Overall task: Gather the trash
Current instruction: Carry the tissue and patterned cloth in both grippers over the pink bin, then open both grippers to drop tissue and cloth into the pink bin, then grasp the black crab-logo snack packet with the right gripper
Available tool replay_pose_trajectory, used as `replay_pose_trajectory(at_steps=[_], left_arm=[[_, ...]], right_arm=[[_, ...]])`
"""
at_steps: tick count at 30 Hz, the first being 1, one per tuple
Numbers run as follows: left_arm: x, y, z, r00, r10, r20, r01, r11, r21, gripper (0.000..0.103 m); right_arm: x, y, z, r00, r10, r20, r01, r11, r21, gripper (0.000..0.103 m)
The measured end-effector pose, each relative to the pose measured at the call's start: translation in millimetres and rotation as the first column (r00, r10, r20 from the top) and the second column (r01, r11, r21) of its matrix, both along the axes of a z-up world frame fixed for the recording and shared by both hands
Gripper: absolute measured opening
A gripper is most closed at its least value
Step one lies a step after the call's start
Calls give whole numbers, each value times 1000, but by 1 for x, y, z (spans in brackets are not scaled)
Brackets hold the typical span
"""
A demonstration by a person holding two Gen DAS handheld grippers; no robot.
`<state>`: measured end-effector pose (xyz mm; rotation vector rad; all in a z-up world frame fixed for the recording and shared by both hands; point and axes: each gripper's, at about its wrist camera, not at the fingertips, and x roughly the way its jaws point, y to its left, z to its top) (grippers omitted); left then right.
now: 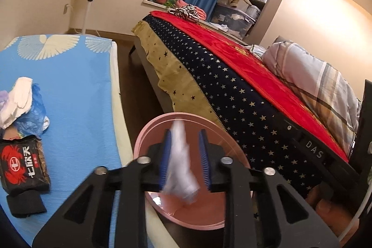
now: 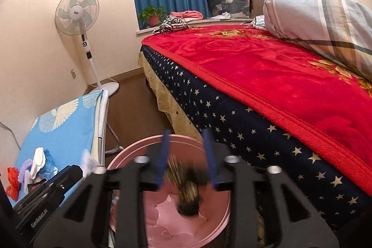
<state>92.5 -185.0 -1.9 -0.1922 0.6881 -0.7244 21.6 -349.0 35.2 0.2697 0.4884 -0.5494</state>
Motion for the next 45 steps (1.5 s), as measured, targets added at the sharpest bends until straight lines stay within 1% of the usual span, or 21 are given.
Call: replay_pose_trajectory(at_steps=[8,12,16,21,23,31,35,40,45], left_arm=[[-2,15,6,999,51,19,-51,999,15,24],[-4,25,10,996,78,36,-79,997,24,25],[-8,38,15,993,104,54,-106,994,35,25],[-12,54,21,988,141,67,-144,989,37,25],[-13,60,22,985,154,72,-158,987,40,24],[-23,79,24,975,198,103,-205,977,59,25],[-29,98,22,962,244,123,-254,965,73,25],[-33,125,23,939,309,154,-324,942,83,25],[-29,157,17,903,403,149,-418,903,96,25]], right_arm=[[-2,11,5,999,31,22,-30,999,-26,46],[0,21,6,997,75,26,-74,997,-34,46],[-4,31,10,994,87,59,-83,995,-63,46],[-8,42,16,986,142,89,-134,987,-85,46],[-8,45,17,982,167,86,-161,984,-72,46],[-7,56,14,974,217,71,-215,976,-33,46],[-4,68,12,962,260,79,-260,965,-22,46],[5,90,5,935,344,90,-345,938,1,46],[17,112,-4,906,411,104,-417,908,46,45]])
